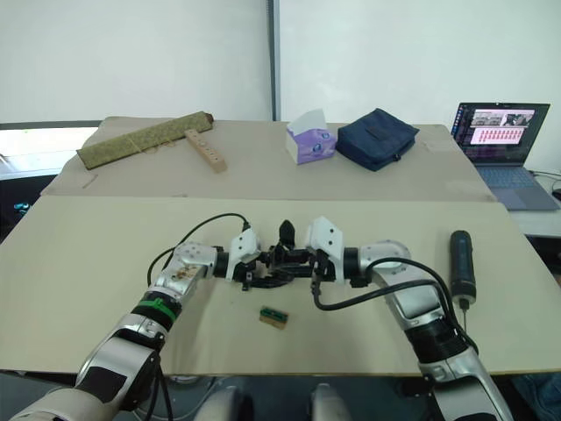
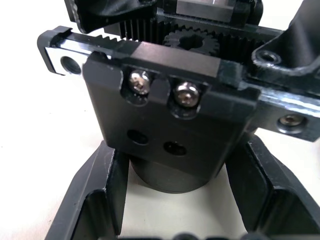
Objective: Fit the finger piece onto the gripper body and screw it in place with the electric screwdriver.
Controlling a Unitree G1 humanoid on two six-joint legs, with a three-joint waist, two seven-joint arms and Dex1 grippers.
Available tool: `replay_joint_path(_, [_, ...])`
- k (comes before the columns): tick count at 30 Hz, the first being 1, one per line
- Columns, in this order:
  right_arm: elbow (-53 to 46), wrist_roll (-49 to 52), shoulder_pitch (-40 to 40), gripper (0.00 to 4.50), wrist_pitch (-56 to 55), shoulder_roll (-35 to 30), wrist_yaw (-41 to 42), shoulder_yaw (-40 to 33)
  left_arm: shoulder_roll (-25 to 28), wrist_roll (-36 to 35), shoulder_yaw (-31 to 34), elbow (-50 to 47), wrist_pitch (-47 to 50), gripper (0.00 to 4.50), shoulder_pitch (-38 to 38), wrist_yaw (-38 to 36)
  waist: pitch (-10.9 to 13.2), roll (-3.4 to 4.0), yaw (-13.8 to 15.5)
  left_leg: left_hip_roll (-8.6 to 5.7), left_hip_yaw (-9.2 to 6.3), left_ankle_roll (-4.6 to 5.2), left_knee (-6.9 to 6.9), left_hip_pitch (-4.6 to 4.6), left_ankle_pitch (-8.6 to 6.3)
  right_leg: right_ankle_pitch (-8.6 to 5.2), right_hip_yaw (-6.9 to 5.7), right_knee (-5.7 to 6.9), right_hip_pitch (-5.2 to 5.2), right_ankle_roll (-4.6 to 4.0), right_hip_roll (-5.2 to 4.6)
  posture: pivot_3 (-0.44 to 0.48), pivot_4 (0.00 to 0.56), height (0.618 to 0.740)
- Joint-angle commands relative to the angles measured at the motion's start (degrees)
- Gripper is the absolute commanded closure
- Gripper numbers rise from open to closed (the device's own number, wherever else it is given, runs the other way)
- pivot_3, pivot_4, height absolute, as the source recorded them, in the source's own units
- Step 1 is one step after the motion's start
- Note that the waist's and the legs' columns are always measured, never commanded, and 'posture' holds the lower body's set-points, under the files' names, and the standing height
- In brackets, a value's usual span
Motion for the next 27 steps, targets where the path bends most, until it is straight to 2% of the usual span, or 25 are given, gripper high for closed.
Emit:
replay_joint_path(1, [1.2,-0.1,1.5,4.15,4.4,0.9,0.6,2.5,0.2,0.8,-1.2,-0.1,1.2,2.22,0.9,-0.2,0.0,0.0,0.0,0.0,0.0,0.0,-0.01,0.0,0.0,0.0,0.0,0.0,0.0,0.0,0.0,0.0,0.15,0.74])
replay_joint_path(8, [3.3,-1.4,-0.7,4.15,9.5,1.3,-1.5,2.1,0.1,0.8,-1.3,-0.2,1.5,2.22,1.0,-0.1,0.0,0.01,-0.2,0.02,0.0,0.0,-0.01,0.05,0.0,0.0,0.01,0.05,0.0,-0.03,0.03,0.0,0.15,0.74])
replay_joint_path(18, [2.4,0.0,-1.9,4.15,22.5,0.1,-2.3,3.6,-0.1,0.8,-1.2,0.2,1.4,2.22,0.8,0.2,-0.4,-0.03,-0.1,0.03,0.01,0.0,-0.03,0.1,0.0,-0.02,0.01,0.05,0.03,-0.07,0.02,0.0,0.15,0.74])
replay_joint_path(22, [3.1,-1.1,-1.4,4.15,19.0,0.9,-2.6,3.7,-0.2,0.8,-1.3,0.0,1.4,2.22,1.0,0.4,-0.6,-0.06,-0.1,0.03,0.0,0.0,-0.06,0.11,-0.01,-0.04,0.01,0.04,0.04,-0.08,0.02,0.0,0.15,0.74])
replay_joint_path(27, [2.4,-2.2,1.1,4.15,11.2,-0.8,1.3,4.8,-0.3,0.9,-1.2,0.0,1.4,2.22,1.2,0.7,-0.6,-0.07,-0.1,0.03,0.0,0.0,-0.07,0.12,-0.01,-0.04,0.01,0.02,0.05,-0.08,0.02,0.0,0.15,0.74])
